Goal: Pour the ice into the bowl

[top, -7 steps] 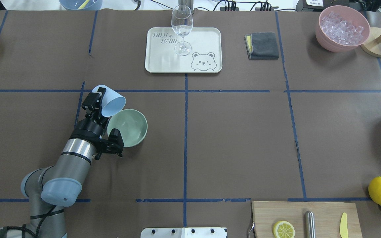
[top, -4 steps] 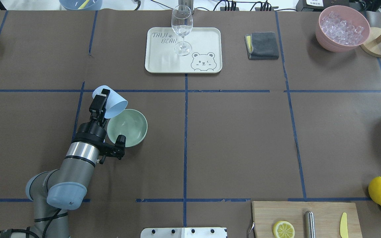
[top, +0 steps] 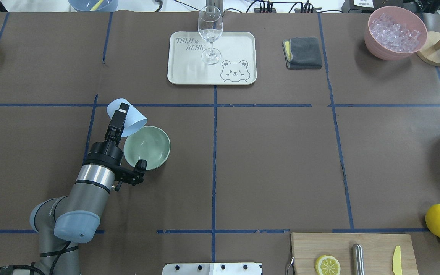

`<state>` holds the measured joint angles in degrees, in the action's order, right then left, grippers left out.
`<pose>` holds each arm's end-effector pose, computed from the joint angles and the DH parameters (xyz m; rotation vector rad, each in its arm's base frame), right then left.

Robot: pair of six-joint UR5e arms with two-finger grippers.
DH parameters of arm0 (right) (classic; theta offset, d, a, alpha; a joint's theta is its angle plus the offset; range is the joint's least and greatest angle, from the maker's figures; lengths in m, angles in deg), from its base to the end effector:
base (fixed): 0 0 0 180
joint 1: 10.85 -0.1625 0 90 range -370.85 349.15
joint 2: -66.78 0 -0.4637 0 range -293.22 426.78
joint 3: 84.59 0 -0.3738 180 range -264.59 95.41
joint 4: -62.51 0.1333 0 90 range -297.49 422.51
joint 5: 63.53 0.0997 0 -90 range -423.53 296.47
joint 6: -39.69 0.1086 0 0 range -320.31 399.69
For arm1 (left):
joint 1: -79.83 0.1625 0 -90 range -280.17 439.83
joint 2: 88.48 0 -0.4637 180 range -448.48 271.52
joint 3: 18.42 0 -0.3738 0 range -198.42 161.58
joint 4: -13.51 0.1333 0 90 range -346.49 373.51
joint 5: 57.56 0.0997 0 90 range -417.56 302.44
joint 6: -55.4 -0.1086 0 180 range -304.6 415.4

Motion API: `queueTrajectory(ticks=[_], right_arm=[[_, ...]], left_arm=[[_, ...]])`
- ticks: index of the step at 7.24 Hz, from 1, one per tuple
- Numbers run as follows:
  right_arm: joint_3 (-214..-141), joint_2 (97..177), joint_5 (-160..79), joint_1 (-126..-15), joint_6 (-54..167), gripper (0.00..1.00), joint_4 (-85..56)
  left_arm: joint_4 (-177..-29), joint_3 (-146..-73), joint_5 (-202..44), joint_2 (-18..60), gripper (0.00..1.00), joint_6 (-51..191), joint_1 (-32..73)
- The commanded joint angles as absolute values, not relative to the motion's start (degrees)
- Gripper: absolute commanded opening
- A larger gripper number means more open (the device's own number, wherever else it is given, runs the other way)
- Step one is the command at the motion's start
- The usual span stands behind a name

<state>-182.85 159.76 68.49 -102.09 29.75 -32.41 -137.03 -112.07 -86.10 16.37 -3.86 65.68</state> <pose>0.0703 -0.4469 0.6712 0.0775 -0.7300 -0.1473 0.4708 -0.3546 0.4041 1.4136 -0.7353 1.1550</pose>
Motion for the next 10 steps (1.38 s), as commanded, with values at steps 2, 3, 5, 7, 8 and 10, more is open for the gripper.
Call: queueTrajectory(ticks=[2, 3, 5, 7, 8, 10], right_arm=[[-182.9, 159.9, 68.5, -102.1, 29.8, 1.0, -32.4], [-182.9, 159.9, 68.5, -102.1, 29.8, 1.0, -32.4], [-182.9, 159.9, 68.5, -102.1, 29.8, 1.0, -32.4], [-182.9, 159.9, 68.5, -102.1, 29.8, 1.0, -32.4], [-182.9, 159.9, 68.5, -102.1, 29.8, 1.0, -32.4], [-182.9, 159.9, 68.5, -102.1, 29.8, 1.0, -32.4]], left_arm=[[-137.2, -112.2, -86.1, 16.4, 0.0, -9.6, 65.7], [-137.3, -112.2, -86.1, 16.4, 0.0, -9.9, 65.7], [-137.3, -112.5, -86.1, 16.4, 0.0, -10.0, 65.7], [-137.3, -112.6, -86.1, 16.4, 0.0, -10.0, 65.7], [-137.3, -112.6, -86.1, 16.4, 0.0, -10.0, 65.7], [-137.3, -112.6, -86.1, 16.4, 0.0, -10.0, 65.7]])
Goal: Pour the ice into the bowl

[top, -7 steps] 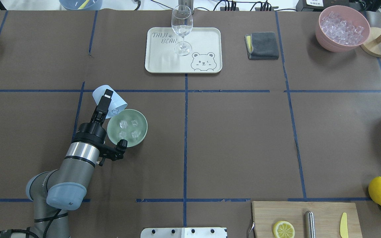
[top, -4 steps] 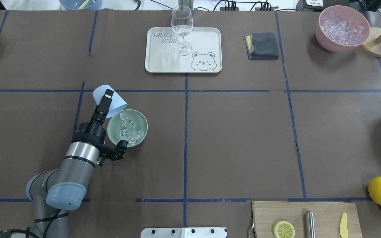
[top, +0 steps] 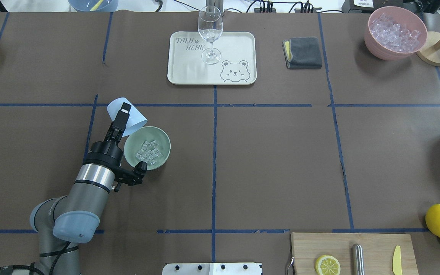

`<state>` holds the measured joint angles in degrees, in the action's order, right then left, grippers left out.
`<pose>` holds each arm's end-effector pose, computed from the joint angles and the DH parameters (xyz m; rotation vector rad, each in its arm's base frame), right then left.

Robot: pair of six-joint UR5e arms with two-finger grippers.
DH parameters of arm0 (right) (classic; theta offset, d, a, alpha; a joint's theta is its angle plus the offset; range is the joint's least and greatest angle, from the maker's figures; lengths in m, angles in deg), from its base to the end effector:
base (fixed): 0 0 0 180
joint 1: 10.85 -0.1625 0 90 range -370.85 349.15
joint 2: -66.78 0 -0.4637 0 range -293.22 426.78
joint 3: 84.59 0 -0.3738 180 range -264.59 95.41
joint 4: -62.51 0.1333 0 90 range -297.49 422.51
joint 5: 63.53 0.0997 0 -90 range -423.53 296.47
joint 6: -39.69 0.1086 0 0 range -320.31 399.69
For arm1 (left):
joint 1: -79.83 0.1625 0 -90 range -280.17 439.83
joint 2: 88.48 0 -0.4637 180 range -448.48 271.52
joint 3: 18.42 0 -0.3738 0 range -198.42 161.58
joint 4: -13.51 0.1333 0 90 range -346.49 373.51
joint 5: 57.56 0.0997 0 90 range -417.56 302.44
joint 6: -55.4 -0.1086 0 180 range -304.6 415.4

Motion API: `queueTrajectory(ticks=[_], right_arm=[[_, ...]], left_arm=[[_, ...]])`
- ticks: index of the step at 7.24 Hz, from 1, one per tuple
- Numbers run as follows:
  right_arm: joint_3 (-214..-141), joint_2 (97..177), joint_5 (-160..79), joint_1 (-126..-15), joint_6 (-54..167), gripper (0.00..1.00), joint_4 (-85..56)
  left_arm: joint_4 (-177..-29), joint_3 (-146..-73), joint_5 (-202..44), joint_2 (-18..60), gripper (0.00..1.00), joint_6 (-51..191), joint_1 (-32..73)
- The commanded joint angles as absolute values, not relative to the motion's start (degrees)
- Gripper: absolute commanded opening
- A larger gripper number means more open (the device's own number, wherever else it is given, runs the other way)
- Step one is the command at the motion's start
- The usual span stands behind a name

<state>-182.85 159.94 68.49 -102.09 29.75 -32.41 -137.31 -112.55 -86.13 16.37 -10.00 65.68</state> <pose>0.0703 -0.4453 0.6726 0.0745 -0.7303 -0.1461 0.4688 -0.3540 0.4002 1.3975 -0.8124 1.2270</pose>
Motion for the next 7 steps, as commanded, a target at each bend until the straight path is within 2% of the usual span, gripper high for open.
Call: queueTrajectory(ticks=[1, 4, 6, 7], right_arm=[[-182.9, 159.9, 68.5, -102.1, 29.8, 1.0, -32.4], [-182.9, 159.9, 68.5, -102.1, 29.8, 1.0, -32.4], [-183.0, 160.1, 68.5, -102.1, 29.9, 1.0, -32.4], [-183.0, 160.1, 68.5, -102.1, 29.8, 1.0, -32.4]], left_arm=[[-137.3, -112.6, -86.1, 16.4, 0.0, -10.0, 65.7], [-137.7, -112.7, -86.2, 16.3, 0.0, -9.9, 65.6], [-153.1, -113.2, -86.7, 16.2, 0.0, -8.9, 65.3], [-156.3, -113.2, -86.7, 15.7, 0.0, -2.1, 65.2]])
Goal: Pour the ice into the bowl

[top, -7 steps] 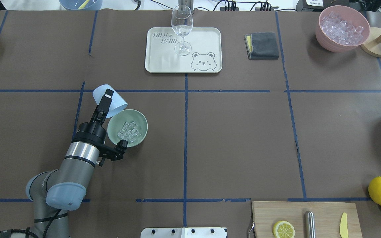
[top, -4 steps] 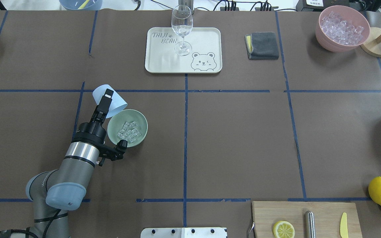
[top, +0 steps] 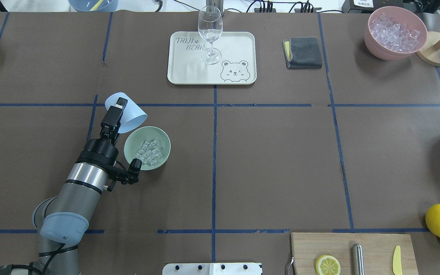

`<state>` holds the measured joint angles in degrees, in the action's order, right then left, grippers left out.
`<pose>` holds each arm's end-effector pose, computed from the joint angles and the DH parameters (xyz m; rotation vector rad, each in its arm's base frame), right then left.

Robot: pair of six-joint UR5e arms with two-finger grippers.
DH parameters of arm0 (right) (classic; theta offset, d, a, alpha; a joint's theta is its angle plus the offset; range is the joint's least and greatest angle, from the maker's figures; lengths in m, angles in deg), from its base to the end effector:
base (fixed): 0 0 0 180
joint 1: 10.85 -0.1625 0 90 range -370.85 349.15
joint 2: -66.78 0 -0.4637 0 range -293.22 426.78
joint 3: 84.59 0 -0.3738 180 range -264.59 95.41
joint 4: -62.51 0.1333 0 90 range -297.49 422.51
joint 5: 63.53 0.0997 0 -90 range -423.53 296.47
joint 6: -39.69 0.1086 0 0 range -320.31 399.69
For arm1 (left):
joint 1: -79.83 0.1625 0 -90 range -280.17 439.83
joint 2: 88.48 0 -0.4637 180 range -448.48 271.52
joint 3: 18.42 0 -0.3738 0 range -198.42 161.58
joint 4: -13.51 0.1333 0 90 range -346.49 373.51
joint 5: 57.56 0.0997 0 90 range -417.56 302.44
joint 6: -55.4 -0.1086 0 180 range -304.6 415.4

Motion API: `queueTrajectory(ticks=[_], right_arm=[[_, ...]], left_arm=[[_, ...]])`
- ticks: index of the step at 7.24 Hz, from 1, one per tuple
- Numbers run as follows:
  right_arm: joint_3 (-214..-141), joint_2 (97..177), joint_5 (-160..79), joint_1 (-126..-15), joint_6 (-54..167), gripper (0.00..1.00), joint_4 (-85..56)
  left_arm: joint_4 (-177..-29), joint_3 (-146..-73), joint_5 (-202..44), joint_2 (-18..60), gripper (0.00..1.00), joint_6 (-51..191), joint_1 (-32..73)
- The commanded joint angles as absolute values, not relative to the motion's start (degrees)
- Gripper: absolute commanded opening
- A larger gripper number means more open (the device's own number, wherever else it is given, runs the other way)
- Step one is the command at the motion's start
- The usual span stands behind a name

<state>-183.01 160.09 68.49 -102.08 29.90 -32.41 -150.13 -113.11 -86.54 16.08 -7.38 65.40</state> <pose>0.0702 -0.4441 0.6725 0.0736 -0.7304 -0.1439 0.4438 -0.3499 0.3858 1.5577 -0.6569 1.0017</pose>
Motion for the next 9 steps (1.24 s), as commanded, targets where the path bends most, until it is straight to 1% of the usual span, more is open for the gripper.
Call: queueTrajectory(ticks=[1, 5, 6, 7, 9], right_arm=[[-183.0, 160.1, 68.5, -102.2, 29.8, 1.0, -32.4], [-184.4, 160.7, 68.5, -102.4, 29.9, 1.0, -32.4], [-184.7, 160.9, 68.5, -102.4, 29.9, 1.0, -32.4], [-184.8, 160.9, 68.5, -102.4, 29.8, 1.0, -32.4], [-185.4, 161.1, 68.6, -102.4, 29.9, 1.0, -32.4]], left_arm=[[-156.5, -113.2, -86.8, 15.4, 0.0, 11.7, 65.3], [-159.3, -114.2, -93.0, 16.5, 0.0, 70.5, 65.7], [-159.6, -116.0, -93.5, 16.8, 0.0, 79.6, 65.7], [-159.4, -116.4, -93.5, 17.2, 0.0, 88.6, 65.7], [-154.4, -116.4, -93.6, 16.5, 0.0, 90.3, 65.2]])
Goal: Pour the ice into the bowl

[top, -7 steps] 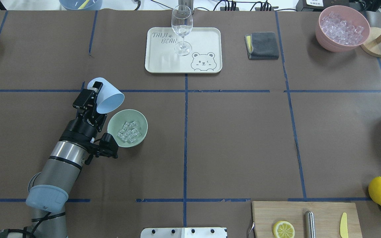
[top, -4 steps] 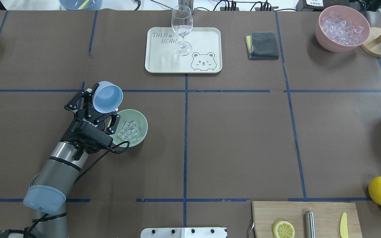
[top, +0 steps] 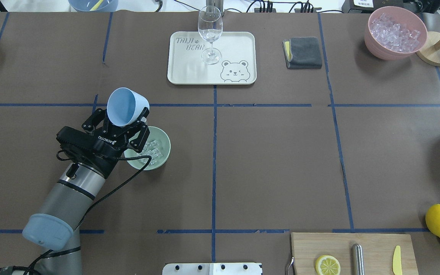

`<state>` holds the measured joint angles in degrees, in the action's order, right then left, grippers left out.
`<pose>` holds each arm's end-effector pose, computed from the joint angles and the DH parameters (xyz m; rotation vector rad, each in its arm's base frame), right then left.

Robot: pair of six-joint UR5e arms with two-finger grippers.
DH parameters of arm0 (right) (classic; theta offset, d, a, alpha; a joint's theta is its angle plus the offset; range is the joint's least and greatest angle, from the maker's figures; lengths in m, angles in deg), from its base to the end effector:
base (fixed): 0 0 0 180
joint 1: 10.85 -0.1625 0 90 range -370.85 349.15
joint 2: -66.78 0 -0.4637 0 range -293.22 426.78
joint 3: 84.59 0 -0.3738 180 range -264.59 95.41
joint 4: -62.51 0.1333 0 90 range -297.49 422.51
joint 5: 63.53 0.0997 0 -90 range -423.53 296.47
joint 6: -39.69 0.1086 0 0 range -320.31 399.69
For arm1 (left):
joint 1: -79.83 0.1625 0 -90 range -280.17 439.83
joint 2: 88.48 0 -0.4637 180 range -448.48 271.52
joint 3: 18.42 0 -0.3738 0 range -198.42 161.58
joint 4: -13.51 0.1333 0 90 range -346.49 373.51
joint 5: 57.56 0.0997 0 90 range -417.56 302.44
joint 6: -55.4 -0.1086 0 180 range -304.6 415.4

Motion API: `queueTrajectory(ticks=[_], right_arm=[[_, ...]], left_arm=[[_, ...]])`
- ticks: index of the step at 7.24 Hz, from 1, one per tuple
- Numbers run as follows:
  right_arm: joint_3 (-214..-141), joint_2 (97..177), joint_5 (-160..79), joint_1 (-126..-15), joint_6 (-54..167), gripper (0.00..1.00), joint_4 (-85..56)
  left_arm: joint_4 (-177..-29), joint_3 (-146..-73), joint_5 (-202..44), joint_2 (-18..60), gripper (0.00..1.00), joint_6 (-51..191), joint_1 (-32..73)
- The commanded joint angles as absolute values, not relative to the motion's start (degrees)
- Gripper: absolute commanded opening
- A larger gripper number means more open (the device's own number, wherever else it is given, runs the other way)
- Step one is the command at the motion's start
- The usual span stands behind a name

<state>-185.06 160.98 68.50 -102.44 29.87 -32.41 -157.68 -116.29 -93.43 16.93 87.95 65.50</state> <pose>0.0728 -0.4373 0.6624 0.0954 -0.7283 -0.1458 0.4329 -0.3390 0.3494 1.4566 0.9285 -0.3060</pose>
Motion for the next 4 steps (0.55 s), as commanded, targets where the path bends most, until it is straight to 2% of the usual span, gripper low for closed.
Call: queueTrajectory(ticks=[1, 4], right_arm=[[-185.6, 161.2, 68.5, -102.4, 29.8, 1.0, -32.4], [-185.6, 161.2, 68.5, -102.4, 29.8, 1.0, -32.4]], left_arm=[[-152.5, -116.4, -97.3, 15.8, 0.0, 90.6, 64.7], [-150.3, -116.5, -105.1, 6.2, 0.0, 97.0, 59.5]])
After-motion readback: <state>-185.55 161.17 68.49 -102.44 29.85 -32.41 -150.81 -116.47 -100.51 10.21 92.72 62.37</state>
